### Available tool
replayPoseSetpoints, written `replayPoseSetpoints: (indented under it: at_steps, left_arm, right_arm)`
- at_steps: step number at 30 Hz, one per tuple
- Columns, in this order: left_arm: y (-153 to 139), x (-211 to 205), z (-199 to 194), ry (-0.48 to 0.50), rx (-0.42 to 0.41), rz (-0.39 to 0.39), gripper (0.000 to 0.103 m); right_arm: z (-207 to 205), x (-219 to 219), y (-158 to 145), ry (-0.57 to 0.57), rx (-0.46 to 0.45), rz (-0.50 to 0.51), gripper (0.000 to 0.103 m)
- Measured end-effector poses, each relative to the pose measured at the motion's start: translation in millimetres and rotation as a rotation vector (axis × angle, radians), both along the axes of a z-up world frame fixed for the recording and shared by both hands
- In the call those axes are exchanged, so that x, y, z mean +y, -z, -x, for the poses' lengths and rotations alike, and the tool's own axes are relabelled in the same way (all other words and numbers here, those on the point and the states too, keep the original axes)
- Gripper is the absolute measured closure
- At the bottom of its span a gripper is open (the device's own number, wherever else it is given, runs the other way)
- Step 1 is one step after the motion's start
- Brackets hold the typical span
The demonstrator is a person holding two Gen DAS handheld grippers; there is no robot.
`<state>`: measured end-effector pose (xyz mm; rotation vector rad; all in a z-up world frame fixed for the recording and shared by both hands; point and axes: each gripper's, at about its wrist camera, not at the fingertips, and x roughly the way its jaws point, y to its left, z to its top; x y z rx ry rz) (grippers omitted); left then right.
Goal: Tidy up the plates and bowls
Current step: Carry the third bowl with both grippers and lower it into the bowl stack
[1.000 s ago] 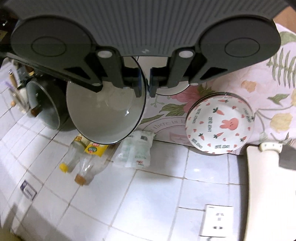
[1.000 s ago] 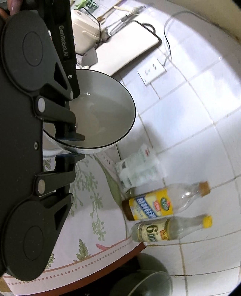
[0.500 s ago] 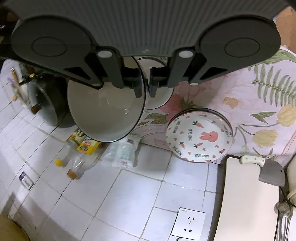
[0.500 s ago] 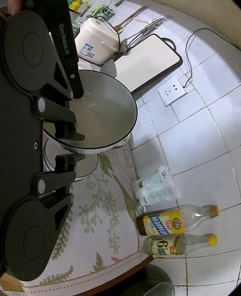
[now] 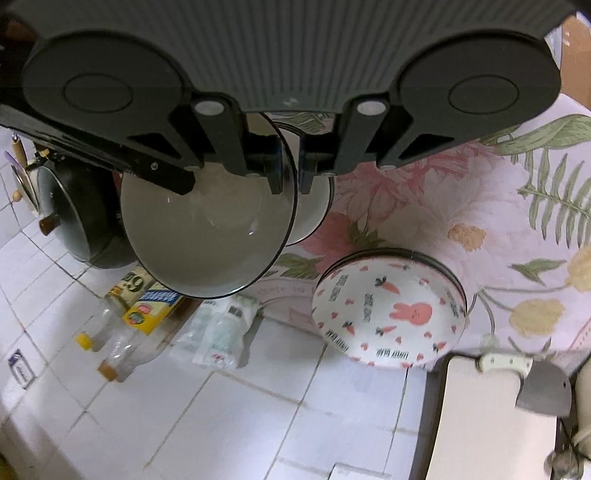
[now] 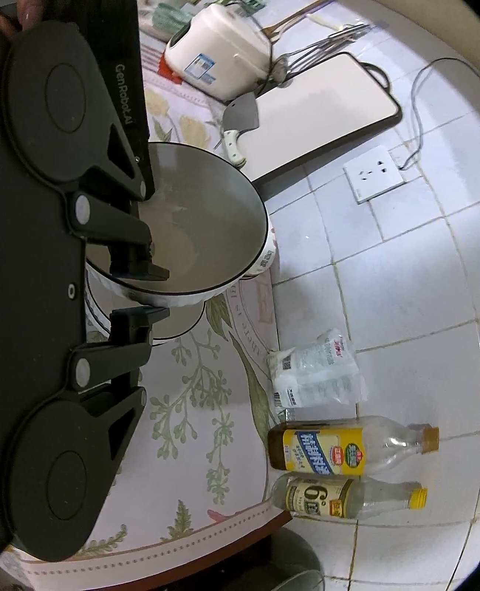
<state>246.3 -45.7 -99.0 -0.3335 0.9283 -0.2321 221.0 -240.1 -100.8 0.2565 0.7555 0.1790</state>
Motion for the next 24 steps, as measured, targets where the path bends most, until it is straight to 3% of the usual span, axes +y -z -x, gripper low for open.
replayPoseSetpoints:
  at_steps: [12, 24]
  left_arm:
    - [40, 8, -34, -0.044, 0.135, 0.087, 0.096]
    - [55, 6, -44, -0.048, 0.18, 0.116, 0.096]
  right_arm:
    - [-19, 27, 27, -0.055, -0.01, 0.224, 0.083]
    - [-27, 29, 35, -0.031, -0.032, 0.263, 0.083]
